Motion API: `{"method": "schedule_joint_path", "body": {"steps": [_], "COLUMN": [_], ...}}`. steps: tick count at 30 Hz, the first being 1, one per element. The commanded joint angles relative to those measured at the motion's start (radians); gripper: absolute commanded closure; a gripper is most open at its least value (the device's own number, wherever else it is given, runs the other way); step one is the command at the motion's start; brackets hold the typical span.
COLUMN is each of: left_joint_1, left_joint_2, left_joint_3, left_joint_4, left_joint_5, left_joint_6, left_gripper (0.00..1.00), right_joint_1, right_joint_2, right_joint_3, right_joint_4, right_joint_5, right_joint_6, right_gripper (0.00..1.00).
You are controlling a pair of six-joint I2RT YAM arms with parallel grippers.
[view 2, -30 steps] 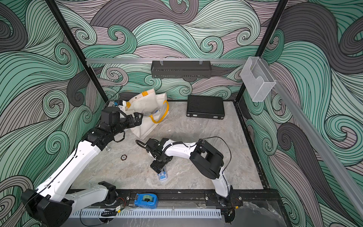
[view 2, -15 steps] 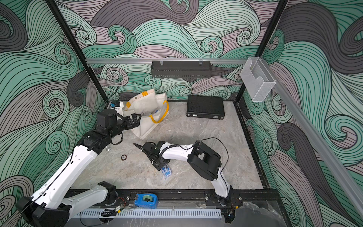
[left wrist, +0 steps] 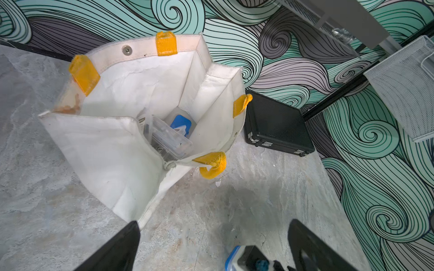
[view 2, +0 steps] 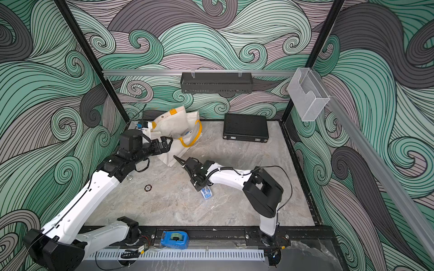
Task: Put the compass set into the canvas bag
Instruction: Pick up the compass set at the center of the board.
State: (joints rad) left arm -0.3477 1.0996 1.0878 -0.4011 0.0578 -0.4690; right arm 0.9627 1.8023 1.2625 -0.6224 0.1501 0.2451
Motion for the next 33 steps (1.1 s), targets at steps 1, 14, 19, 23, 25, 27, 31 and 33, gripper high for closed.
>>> {"method": "schedule_joint_path", "body": {"steps": [1,14,19,23,25,27,31,33], "left_joint_1": [0.008,-0.073,-0.105,-0.129,-0.144,-0.155,-0.162,-0.16], "left_joint_2": [0.031,0.197,0.228,0.263,0.287,0.308,0.316,0.316], "left_joint_3": [0.0,0.024,0.024,0.041,0.057,0.068,0.09,0.09], "left_joint_4": [0.047,0.124,0.154,0.159,0.154,0.154,0.133,0.124], "left_joint_5": [0.104,0.418,0.462,0.485,0.486,0.487,0.496,0.484], "left_joint_6": [-0.023,-0.055,-0.034,-0.014,-0.004,0.001,0.014,0.014], "left_gripper": [0.01,0.04,0.11,0.17,0.2,0.23,0.27,0.27], "right_joint_1": [-0.052,-0.169,-0.192,-0.194,-0.194,-0.194,-0.194,-0.194], "right_joint_2": [-0.087,-0.286,-0.345,-0.371,-0.374,-0.375,-0.377,-0.376], "right_joint_3": [-0.026,-0.133,-0.156,-0.168,-0.168,-0.167,-0.169,-0.164], "right_joint_4": [0.078,0.293,0.317,0.335,0.334,0.337,0.342,0.341], "right_joint_5": [-0.021,-0.13,-0.199,-0.253,-0.263,-0.269,-0.269,-0.256], "right_joint_6": [-0.031,-0.135,-0.156,-0.17,-0.171,-0.17,-0.161,-0.151], "right_gripper": [0.43,0.42,0.41,0.41,0.41,0.41,0.42,0.42]}}
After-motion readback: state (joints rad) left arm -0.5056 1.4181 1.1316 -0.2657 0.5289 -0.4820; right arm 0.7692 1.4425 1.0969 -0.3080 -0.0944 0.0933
